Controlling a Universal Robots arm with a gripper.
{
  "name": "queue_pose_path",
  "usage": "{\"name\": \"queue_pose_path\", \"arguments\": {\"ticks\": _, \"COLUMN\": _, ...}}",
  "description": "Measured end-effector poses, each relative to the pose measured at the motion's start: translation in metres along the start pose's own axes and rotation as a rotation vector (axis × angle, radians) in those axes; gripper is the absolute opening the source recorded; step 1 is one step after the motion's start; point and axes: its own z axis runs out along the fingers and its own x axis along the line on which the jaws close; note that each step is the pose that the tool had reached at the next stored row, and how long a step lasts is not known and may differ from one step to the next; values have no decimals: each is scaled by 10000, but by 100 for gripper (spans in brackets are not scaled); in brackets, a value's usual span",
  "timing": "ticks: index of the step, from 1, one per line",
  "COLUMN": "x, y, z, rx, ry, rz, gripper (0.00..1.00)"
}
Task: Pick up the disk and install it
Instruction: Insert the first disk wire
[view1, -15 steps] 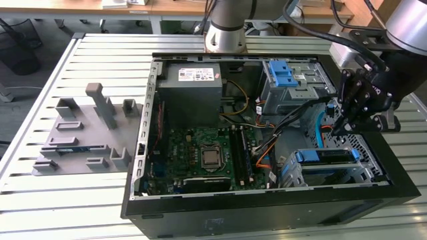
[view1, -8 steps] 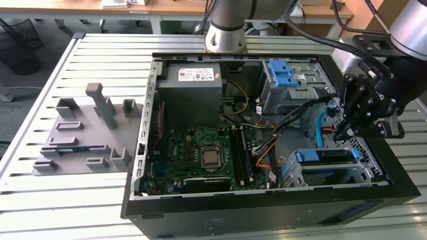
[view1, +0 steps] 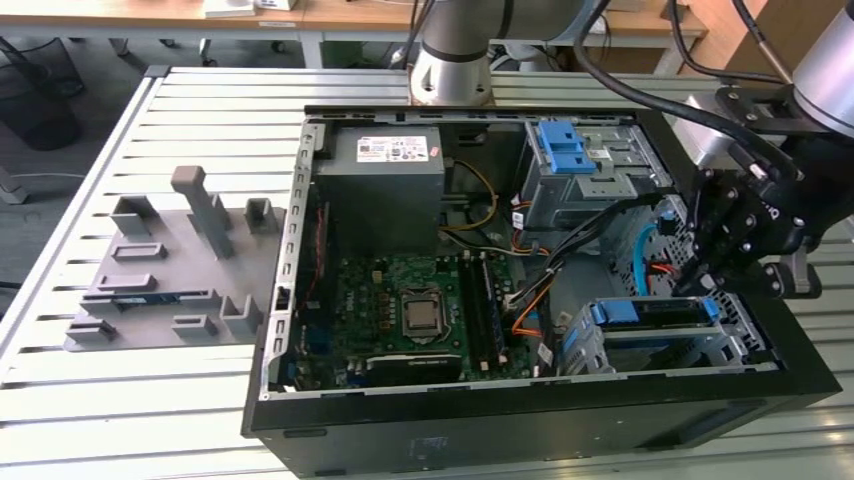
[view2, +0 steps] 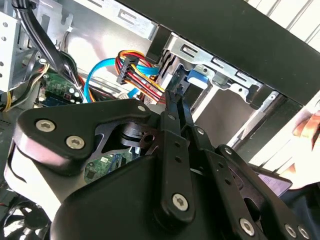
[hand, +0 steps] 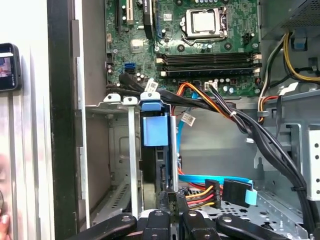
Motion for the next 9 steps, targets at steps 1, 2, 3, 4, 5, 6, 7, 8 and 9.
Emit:
{"name": "queue_pose_path", "arguments": {"ticks": 1, "x": 1, "y": 0, "z": 3, "rx": -7, "ry": 4, "rz": 0, "gripper": 16}}
{"name": "queue_pose_path", "arguments": {"ticks": 2, "x": 1, "y": 0, "z": 6, "rx": -30, "ry": 15, "rz": 1, "gripper": 16}}
{"name": "queue_pose_path", "arguments": {"ticks": 3, "x": 1, "y": 0, "z": 10, "rx": -61, "ry": 22, "rz": -1, "gripper": 16}}
{"name": "queue_pose_path", "arguments": {"ticks": 4, "x": 1, "y": 0, "z": 13, "rx": -72, "ry": 24, "rz": -1, "gripper": 16}}
{"name": "queue_pose_path", "arguments": {"ticks": 5, "x": 2, "y": 0, "z": 16, "rx": -72, "ry": 24, "rz": 0, "gripper": 16}}
{"name": "queue_pose_path", "arguments": {"ticks": 6, "x": 5, "y": 0, "z": 20, "rx": -74, "ry": 24, "rz": 0, "gripper": 16}}
{"name": "queue_pose_path", "arguments": {"ticks": 7, "x": 9, "y": -1, "z": 25, "rx": -74, "ry": 22, "rz": -1, "gripper": 16}}
{"name": "queue_pose_path", "arguments": {"ticks": 8, "x": 14, "y": -2, "z": 31, "rx": -74, "ry": 24, "rz": -1, "gripper": 16}}
{"name": "queue_pose_path", "arguments": {"ticks": 9, "x": 20, "y": -2, "z": 39, "rx": -75, "ry": 22, "rz": -1, "gripper": 16}}
